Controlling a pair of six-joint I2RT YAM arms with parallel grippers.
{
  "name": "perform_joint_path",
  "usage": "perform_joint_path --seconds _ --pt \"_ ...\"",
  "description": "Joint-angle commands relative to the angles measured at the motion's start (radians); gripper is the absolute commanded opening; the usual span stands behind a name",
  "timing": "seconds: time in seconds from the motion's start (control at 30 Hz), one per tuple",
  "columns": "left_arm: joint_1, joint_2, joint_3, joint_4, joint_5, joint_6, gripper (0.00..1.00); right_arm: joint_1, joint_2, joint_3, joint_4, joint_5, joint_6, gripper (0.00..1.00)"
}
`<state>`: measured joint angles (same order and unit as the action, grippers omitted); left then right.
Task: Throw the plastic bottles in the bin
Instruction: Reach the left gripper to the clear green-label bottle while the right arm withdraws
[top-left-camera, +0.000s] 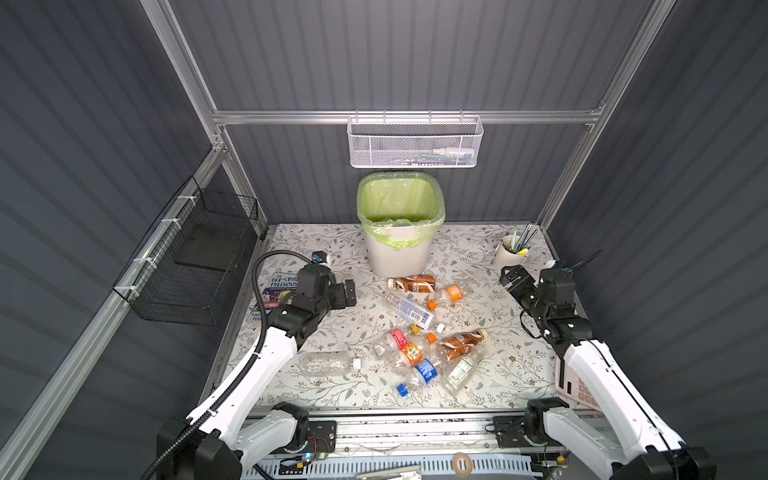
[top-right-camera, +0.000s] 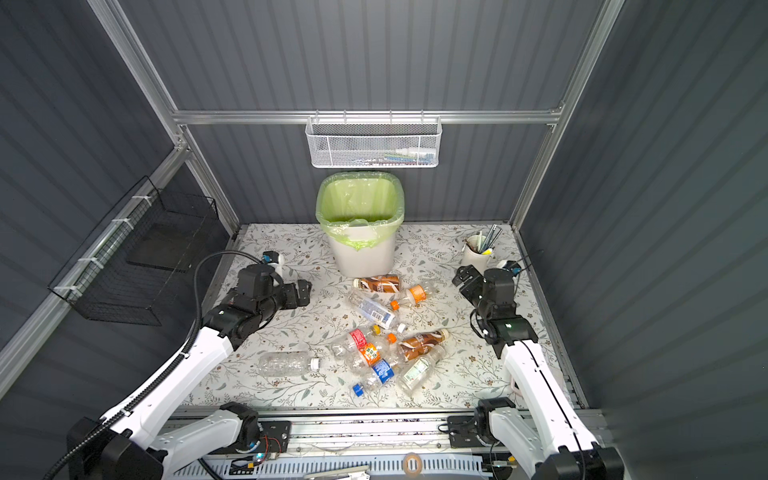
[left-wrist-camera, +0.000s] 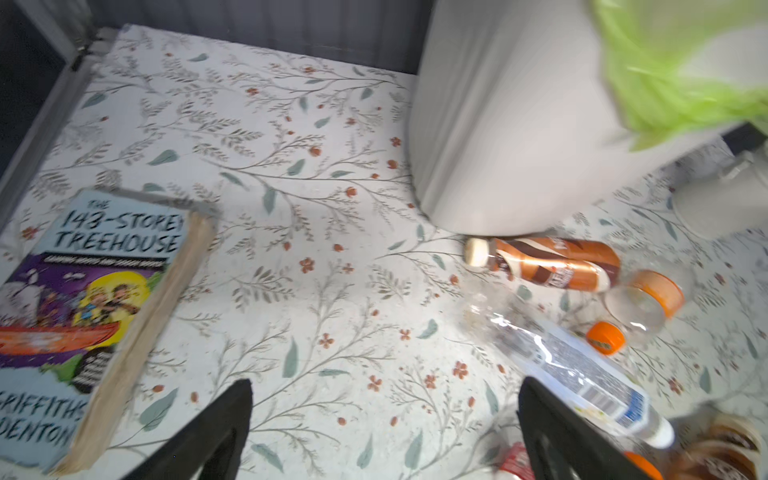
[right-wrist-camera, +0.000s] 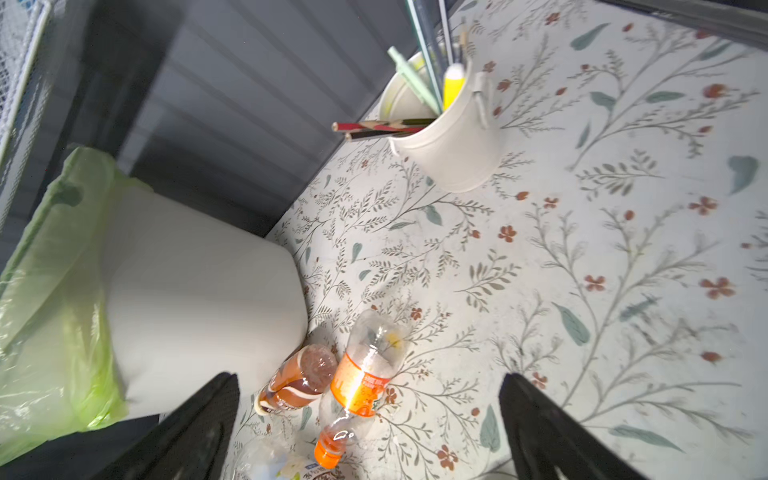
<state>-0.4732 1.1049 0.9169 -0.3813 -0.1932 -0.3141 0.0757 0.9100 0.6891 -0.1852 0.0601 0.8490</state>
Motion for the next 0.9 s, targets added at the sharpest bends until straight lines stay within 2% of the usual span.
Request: perform_joint_path --seconds 0.0,0.17,0.47,0.57,0.67,0.77,0.87 --pt "-0.137 0.066 0.078 -0.055 -0.105 0.044 1.00 -0.028 -0.045 -0.063 0.023 0.011 0.033 0.99" --pt "-0.390 0.233 0.188 -0.074 -0.181 0.043 0.99 -0.057 -0.073 -0.131 0.041 -0.021 -0.004 0.99" --pt "-0.687 0.551 0.422 -0.093 -0.135 0.041 0.97 -0.095 -0.057 -0.212 0.162 -0.089 -0.091 0.99" --pt "-0.746 0.650 0.532 -0.151 -0.104 0.048 0.95 -0.119 -0.033 -0.227 0.195 -0.128 -0.093 0.99" --pt "-0.764 0.730 0.601 -0.217 -0.049 0.040 0.90 -0.141 -0.007 -0.234 0.217 -0.155 -0.093 0.99" --pt "-0.783 0.780 0.642 -0.281 -0.024 0.027 0.85 -0.163 0.014 -0.233 0.233 -0.189 -0.100 0.99" --pt "-0.803 0.805 0.664 -0.326 -0.006 0.026 0.85 -0.180 0.023 -0.232 0.237 -0.207 -0.103 0.99"
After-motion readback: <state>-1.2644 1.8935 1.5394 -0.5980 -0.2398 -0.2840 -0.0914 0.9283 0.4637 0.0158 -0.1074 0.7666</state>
